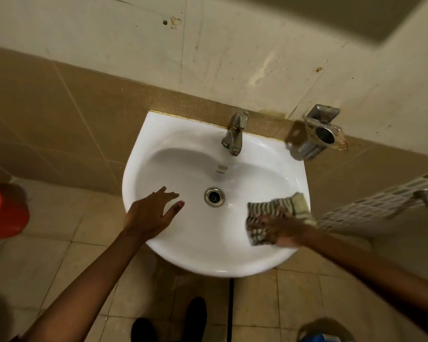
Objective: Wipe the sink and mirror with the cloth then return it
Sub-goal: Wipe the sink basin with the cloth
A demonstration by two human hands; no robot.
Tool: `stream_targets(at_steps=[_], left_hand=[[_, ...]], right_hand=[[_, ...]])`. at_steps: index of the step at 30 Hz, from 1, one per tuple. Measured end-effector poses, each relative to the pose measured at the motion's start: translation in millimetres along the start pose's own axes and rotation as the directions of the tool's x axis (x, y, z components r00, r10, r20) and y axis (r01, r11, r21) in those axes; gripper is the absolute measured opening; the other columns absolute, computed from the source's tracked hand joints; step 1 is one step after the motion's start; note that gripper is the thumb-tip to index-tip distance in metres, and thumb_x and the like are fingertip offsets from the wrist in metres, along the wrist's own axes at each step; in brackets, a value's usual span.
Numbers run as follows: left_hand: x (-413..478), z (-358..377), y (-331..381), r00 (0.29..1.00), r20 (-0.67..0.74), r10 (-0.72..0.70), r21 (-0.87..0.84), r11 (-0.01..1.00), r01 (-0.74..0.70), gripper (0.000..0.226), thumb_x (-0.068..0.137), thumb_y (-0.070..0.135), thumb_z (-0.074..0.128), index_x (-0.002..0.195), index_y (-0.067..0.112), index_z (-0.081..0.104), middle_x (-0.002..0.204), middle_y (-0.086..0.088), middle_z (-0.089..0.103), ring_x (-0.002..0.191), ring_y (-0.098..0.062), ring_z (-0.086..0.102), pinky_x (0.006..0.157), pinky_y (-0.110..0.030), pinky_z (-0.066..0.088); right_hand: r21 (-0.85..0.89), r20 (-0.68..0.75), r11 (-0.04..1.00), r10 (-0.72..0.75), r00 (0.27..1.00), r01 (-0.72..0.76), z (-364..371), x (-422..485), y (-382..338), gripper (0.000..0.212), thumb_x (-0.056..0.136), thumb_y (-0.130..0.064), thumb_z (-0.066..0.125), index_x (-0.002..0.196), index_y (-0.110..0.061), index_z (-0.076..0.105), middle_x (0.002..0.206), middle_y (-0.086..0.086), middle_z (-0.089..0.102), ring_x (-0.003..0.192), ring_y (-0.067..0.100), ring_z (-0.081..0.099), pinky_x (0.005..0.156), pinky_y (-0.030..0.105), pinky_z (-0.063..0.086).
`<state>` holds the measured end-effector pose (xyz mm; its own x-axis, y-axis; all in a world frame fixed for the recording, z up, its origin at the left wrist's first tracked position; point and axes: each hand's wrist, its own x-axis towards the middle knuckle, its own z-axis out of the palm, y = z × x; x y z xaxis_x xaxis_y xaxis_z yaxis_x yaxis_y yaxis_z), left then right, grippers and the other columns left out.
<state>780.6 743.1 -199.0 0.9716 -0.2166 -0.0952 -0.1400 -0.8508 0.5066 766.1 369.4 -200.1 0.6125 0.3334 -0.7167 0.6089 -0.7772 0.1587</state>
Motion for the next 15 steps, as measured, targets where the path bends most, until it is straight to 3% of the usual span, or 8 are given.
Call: stream_targets(at_steps=[2, 3, 4, 6, 9, 11, 13, 15], left_hand=[[2, 3, -3, 1.000, 0.009, -0.026, 0.009, 1.000, 0.026, 0.092, 0.067, 0.084, 0.006, 0.128, 0.035, 0.056, 0.139, 0.004, 0.054, 0.131, -0.014, 0.047, 0.100, -0.034, 0.043], [3, 4, -5, 0.999, 0.010, -0.037, 0.010, 0.999, 0.037, 0.099, 0.064, 0.089, 0.000, 0.128, 0.038, 0.055, 0.139, 0.006, 0.054, 0.130, -0.012, 0.049, 0.099, -0.035, 0.044], [4, 5, -6, 0.998, 0.006, -0.055, 0.002, 0.998, 0.055, 0.103, 0.061, 0.091, -0.006, 0.127, 0.040, 0.055, 0.139, 0.007, 0.054, 0.129, -0.010, 0.049, 0.098, -0.034, 0.045], [8, 8, -8, 0.997, -0.006, -0.076, -0.009, 0.997, 0.076, 0.107, 0.058, 0.091, -0.009, 0.126, 0.040, 0.056, 0.138, 0.010, 0.054, 0.130, -0.006, 0.048, 0.096, -0.032, 0.045], [9, 7, -5, 0.997, 0.003, -0.083, 0.002, 0.997, 0.083, 0.100, 0.060, 0.090, 0.002, 0.124, 0.039, 0.058, 0.138, 0.008, 0.055, 0.130, -0.007, 0.048, 0.096, -0.031, 0.044], [10, 6, -4, 0.996, 0.009, -0.084, 0.020, 0.996, 0.083, 0.100, 0.061, 0.090, 0.002, 0.123, 0.038, 0.060, 0.138, 0.007, 0.055, 0.128, -0.009, 0.050, 0.095, -0.030, 0.044], [10, 5, -4, 0.996, 0.028, -0.089, 0.060, 0.994, 0.088, 0.096, 0.063, 0.087, 0.002, 0.123, 0.038, 0.060, 0.139, 0.006, 0.055, 0.127, -0.012, 0.051, 0.094, -0.031, 0.044], [10, 5, -2, 0.995, 0.044, -0.094, 0.074, 0.993, 0.091, 0.090, 0.066, 0.080, 0.004, 0.123, 0.038, 0.059, 0.139, 0.006, 0.054, 0.127, -0.012, 0.051, 0.093, -0.031, 0.043]], right_hand=[[-0.279, 0.031, 0.959, 0.056, 0.998, -0.045, 0, 22, 59, 0.062, 0.081, -0.047, 0.033, 0.141, -0.032, 0.032, 0.127, 0.000, 0.062, 0.120, 0.022, 0.056, 0.107, 0.058, 0.009], [-0.395, 0.013, 0.918, 0.044, 0.999, -0.036, -18, 33, 76, 0.055, 0.083, -0.045, 0.039, 0.136, -0.033, 0.041, 0.134, -0.002, 0.057, 0.128, 0.020, 0.048, 0.111, 0.058, 0.000], [-0.468, -0.038, 0.883, 0.018, 0.999, -0.034, -30, 49, 86, 0.053, 0.086, -0.043, 0.043, 0.137, -0.034, 0.038, 0.144, -0.005, 0.043, 0.137, 0.016, 0.032, 0.112, 0.056, -0.011], [-0.632, -0.172, 0.774, -0.176, 0.969, 0.029, -56, 88, 86, 0.058, 0.092, -0.036, 0.042, 0.145, -0.031, 0.021, 0.154, -0.007, 0.014, 0.142, 0.012, 0.002, 0.111, 0.050, -0.022], [-0.763, -0.176, 0.646, -0.267, 0.947, 0.040, -73, 134, 54, 0.059, 0.090, -0.032, 0.038, 0.146, -0.025, 0.021, 0.155, -0.010, 0.018, 0.144, 0.011, 0.010, 0.115, 0.046, -0.010], [-0.655, -0.207, 0.751, -0.288, 0.935, 0.086, -67, 140, 42, 0.057, 0.087, -0.033, 0.033, 0.143, -0.024, 0.030, 0.151, -0.009, 0.032, 0.140, 0.011, 0.026, 0.117, 0.040, 0.000], [-0.430, -0.255, 0.892, -0.266, 0.930, 0.137, -48, 133, 34, 0.054, 0.088, -0.034, 0.027, 0.138, -0.023, 0.040, 0.142, -0.006, 0.048, 0.131, 0.013, 0.044, 0.111, 0.036, 0.013], [-0.132, -0.317, 0.968, -0.246, 0.916, 0.214, -15, 126, 31, 0.053, 0.096, -0.040, 0.014, 0.144, -0.020, 0.029, 0.145, 0.004, 0.043, 0.134, 0.022, 0.040, 0.112, 0.039, 0.014]])
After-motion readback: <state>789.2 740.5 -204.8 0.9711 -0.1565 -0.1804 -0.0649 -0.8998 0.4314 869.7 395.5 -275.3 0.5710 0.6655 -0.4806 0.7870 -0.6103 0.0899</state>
